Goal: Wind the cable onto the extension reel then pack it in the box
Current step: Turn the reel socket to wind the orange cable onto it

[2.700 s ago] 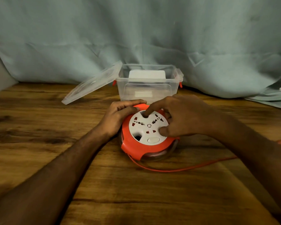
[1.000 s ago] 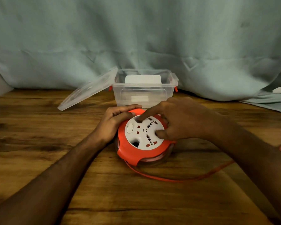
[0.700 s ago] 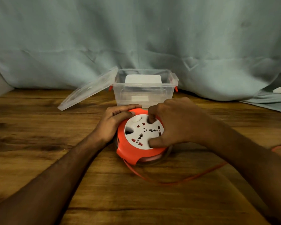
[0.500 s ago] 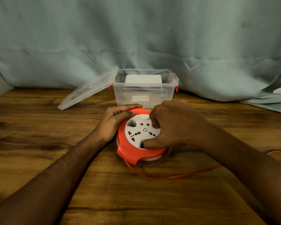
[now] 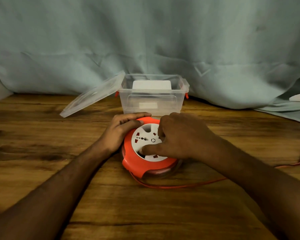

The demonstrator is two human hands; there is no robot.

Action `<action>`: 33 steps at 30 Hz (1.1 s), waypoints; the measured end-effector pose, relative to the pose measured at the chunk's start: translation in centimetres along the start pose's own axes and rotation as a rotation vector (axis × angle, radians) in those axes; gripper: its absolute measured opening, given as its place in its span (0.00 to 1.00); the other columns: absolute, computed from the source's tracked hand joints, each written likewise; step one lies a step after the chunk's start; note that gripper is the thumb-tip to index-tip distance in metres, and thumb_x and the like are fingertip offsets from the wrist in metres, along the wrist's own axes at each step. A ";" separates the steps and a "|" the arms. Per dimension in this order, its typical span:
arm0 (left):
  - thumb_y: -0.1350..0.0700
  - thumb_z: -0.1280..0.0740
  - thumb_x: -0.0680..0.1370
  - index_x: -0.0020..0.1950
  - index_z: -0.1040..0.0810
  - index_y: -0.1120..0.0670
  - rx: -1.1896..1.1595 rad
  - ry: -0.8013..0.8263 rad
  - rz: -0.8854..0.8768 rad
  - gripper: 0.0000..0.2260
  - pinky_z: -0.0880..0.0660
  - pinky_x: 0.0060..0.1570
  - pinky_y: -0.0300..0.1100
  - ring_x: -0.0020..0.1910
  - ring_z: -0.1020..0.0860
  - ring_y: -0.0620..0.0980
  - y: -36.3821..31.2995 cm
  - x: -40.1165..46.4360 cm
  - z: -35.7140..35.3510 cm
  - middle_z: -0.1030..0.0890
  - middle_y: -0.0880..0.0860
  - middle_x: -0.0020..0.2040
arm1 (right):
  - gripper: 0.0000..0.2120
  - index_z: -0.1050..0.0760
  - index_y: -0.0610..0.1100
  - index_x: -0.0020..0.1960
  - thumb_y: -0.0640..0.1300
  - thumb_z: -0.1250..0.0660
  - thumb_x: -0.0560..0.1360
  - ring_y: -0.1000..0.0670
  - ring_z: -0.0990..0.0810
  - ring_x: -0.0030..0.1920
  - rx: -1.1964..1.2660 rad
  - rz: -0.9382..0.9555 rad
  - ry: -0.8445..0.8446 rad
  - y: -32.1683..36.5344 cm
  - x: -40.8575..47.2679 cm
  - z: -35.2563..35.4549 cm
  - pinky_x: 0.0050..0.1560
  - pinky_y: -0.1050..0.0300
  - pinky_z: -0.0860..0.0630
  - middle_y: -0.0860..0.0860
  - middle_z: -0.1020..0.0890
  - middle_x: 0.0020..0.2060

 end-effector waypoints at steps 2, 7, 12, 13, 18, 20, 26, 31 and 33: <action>0.58 0.35 0.76 0.64 0.18 0.59 -0.004 -0.015 0.003 0.18 0.23 0.64 0.58 0.60 0.17 0.59 0.0 0.0 0.1 0.15 0.58 0.59 | 0.29 0.30 0.52 0.34 0.79 0.38 0.65 0.56 0.24 0.34 0.041 -0.016 0.026 -0.6 0.3 0.3 0.32 0.60 0.35 0.55 0.23 0.33; 0.58 0.35 0.75 0.64 0.18 0.60 0.005 -0.030 0.005 0.19 0.24 0.65 0.58 0.61 0.18 0.60 0.1 0.1 0.2 0.15 0.58 0.60 | 0.13 0.23 0.58 0.48 0.65 0.30 0.71 0.58 0.26 0.40 0.042 0.065 0.007 -2.6 1.0 1.7 0.33 0.60 0.35 0.61 0.27 0.35; 0.65 0.37 0.79 0.60 0.16 0.57 -0.028 -0.009 -0.019 0.14 0.19 0.57 0.45 0.57 0.16 0.55 0.0 -0.1 -0.1 0.13 0.57 0.56 | 0.23 0.29 0.64 0.63 0.57 0.27 0.70 0.61 0.31 0.37 0.059 0.187 0.096 -2.7 0.7 1.6 0.34 0.62 0.38 0.64 0.32 0.34; 0.66 0.38 0.79 0.60 0.17 0.58 -0.033 -0.007 -0.019 0.14 0.19 0.57 0.45 0.57 0.16 0.56 0.0 -0.1 -0.1 0.13 0.57 0.56 | 0.26 0.30 0.65 0.66 0.57 0.28 0.70 0.61 0.30 0.39 0.056 0.202 0.101 -2.7 0.8 1.4 0.35 0.63 0.38 0.65 0.31 0.37; 0.68 0.39 0.80 0.63 0.19 0.63 -0.022 -0.017 -0.011 0.15 0.21 0.61 0.52 0.60 0.17 0.60 0.2 0.1 0.0 0.14 0.60 0.58 | 0.29 0.33 0.71 0.70 0.60 0.29 0.71 0.60 0.31 0.42 0.040 0.218 0.131 -3.1 0.6 1.4 0.37 0.64 0.38 0.67 0.32 0.39; 0.66 0.37 0.79 0.64 0.19 0.63 -0.040 -0.016 -0.013 0.15 0.22 0.62 0.53 0.60 0.17 0.61 0.2 0.1 0.0 0.15 0.61 0.58 | 0.30 0.33 0.72 0.69 0.62 0.29 0.70 0.60 0.29 0.47 0.051 0.213 0.123 -3.3 0.6 1.5 0.40 0.61 0.34 0.67 0.30 0.45; 0.61 0.36 0.74 0.64 0.20 0.64 -0.079 0.003 -0.001 0.19 0.21 0.61 0.53 0.60 0.18 0.61 0.2 0.2 0.1 0.16 0.62 0.59 | 0.30 0.29 0.69 0.67 0.66 0.28 0.66 0.59 0.31 0.48 0.078 0.180 0.125 -3.5 0.9 0.9 0.44 0.58 0.32 0.66 0.31 0.46; 0.69 0.39 0.78 0.63 0.19 0.65 -0.067 -0.001 -0.021 0.15 0.20 0.54 0.42 0.55 0.16 0.55 0.2 0.1 -0.1 0.15 0.63 0.57 | 0.30 0.27 0.63 0.62 0.71 0.29 0.63 0.57 0.32 0.46 0.020 0.165 0.089 -2.7 0.7 0.3 0.41 0.58 0.36 0.62 0.31 0.47; 0.67 0.37 0.78 0.62 0.19 0.65 -0.060 -0.003 -0.026 0.15 0.19 0.55 0.43 0.55 0.16 0.55 0.2 0.1 0.0 0.15 0.62 0.57 | 0.30 0.25 0.62 0.61 0.72 0.29 0.63 0.57 0.32 0.47 0.019 0.161 0.059 -2.6 0.7 0.3 0.43 0.58 0.35 0.62 0.30 0.46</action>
Point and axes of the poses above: each hand's wrist, its own x-axis towards the middle knuckle, its own z-axis out of the back of the hand, y = z × x, the point moved 1 cm from there along x, towards the middle knuckle
